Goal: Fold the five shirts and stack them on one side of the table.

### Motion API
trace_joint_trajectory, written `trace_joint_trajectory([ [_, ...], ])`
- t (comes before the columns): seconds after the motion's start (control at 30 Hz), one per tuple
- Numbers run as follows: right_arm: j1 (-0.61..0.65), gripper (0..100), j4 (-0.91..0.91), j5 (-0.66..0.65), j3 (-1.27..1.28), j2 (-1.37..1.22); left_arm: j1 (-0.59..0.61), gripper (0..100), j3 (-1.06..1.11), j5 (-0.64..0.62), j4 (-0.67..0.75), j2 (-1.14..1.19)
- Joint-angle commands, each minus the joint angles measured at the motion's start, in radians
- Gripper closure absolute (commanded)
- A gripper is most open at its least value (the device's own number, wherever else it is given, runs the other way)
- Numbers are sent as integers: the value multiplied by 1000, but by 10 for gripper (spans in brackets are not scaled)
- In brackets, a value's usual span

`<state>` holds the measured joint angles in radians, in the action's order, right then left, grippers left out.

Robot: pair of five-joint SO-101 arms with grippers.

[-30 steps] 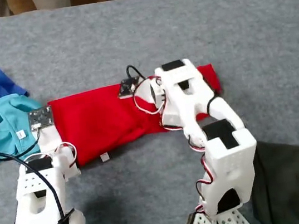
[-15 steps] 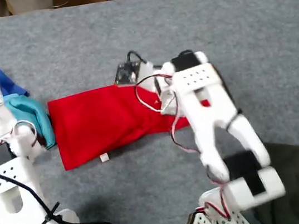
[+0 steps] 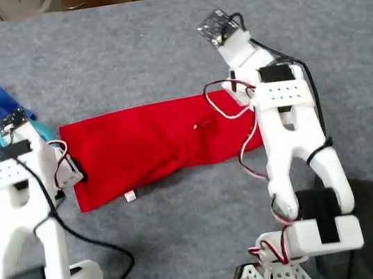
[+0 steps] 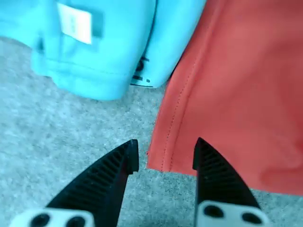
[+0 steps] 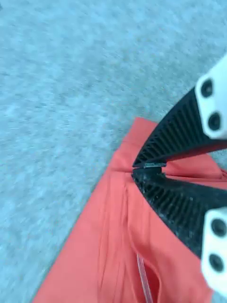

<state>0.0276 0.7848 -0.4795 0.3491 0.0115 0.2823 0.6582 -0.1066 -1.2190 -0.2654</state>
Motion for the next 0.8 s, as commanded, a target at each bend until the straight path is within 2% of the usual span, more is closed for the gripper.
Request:
trace_joint_trajectory([
  [0.0,-25,985,-97,11,13,-35,-15,798,-106,-29,-3,117],
  [0.23,-25,986,-140,11,18,-77,-48,801,-189,-34,61,335],
  [0.37,-27,986,-176,26,35,-77,-43,802,-204,-87,107,429],
  [0.43,-27,986,-210,57,53,-74,-48,830,-210,-94,107,453],
  [0.6,-36,986,-232,60,56,-76,-98,976,-245,-84,109,472],
  [0.67,-58,986,-242,66,54,-76,-144,977,-247,-84,109,472],
  [0.77,-122,986,-295,144,56,-76,-209,982,-249,-84,109,466],
])
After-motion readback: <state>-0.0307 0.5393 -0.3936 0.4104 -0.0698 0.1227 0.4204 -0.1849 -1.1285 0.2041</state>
